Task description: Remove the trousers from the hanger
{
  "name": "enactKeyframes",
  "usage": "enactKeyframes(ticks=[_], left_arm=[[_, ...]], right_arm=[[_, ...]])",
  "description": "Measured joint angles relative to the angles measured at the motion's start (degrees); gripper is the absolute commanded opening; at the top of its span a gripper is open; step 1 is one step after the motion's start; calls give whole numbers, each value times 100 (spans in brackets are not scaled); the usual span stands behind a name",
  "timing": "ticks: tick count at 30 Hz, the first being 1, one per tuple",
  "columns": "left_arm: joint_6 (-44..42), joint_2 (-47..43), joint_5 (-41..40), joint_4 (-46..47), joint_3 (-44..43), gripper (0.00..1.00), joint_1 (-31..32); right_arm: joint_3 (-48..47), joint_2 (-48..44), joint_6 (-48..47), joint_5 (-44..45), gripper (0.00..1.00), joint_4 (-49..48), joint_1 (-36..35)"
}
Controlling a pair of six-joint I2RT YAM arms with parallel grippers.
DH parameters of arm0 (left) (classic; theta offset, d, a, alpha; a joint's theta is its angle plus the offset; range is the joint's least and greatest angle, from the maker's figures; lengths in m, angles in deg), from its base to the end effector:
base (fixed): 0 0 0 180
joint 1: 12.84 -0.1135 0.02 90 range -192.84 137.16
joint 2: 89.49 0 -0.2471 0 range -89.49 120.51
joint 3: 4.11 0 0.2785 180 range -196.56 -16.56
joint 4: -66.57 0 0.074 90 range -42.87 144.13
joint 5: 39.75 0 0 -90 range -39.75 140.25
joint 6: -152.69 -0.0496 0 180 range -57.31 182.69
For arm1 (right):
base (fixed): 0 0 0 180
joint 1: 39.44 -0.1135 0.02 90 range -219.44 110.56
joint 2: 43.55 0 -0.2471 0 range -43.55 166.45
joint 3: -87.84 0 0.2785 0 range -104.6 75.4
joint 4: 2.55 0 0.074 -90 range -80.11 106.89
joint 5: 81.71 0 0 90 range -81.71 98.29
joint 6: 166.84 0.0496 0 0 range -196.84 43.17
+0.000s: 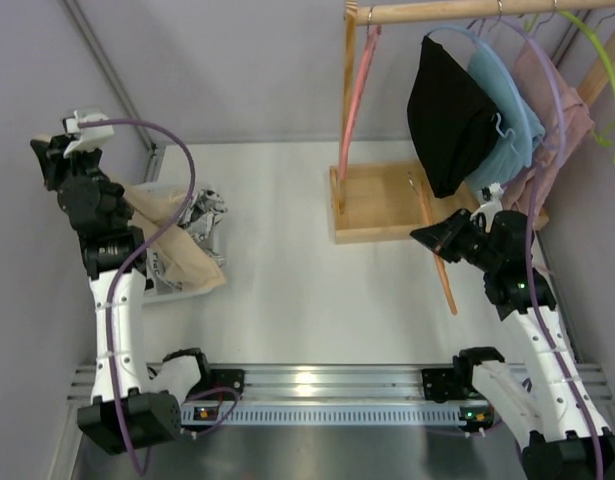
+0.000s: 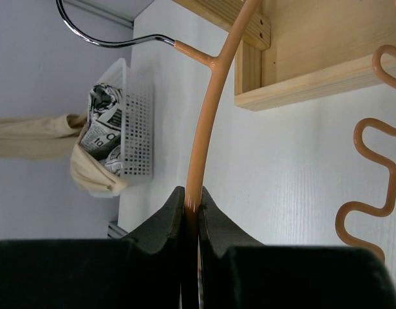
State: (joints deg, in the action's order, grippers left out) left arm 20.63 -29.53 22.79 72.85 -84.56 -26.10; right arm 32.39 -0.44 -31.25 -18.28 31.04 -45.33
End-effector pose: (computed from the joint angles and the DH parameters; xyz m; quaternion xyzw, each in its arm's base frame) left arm 0.2503 0.0825 0.4780 -0.0691 0.5435 0.4942 0.6750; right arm 0.2185 0.0448 0.2990 0.1507 0.7996 0.4095 0.4126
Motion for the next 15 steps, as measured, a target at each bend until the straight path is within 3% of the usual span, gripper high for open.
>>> enactKeyframes(ticks=[8,15], left_arm=[[389,-1010,-22,-525,1309,0,-2],[848,-223,514,-1005,1908,0,0]], right_arm=[[-24,-39,-17,-4,0,4,0],[-76,-13,-17,-2,0,42,0]])
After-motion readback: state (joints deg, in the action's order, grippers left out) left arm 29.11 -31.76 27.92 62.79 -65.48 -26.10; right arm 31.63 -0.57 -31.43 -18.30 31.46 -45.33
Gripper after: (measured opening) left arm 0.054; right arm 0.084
